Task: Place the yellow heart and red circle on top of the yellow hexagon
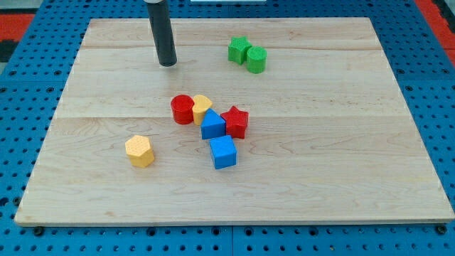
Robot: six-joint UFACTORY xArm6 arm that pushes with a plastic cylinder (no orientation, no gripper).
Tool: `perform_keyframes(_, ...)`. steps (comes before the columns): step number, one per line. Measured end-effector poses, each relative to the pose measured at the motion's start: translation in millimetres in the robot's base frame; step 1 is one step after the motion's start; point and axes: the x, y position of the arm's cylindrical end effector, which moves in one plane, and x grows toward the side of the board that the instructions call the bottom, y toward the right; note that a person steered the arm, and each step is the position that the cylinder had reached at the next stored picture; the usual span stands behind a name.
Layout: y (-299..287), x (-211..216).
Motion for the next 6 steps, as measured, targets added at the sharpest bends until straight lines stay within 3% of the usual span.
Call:
perform_keyframes(3, 11, 14)
perform_keyframes(6, 71, 26)
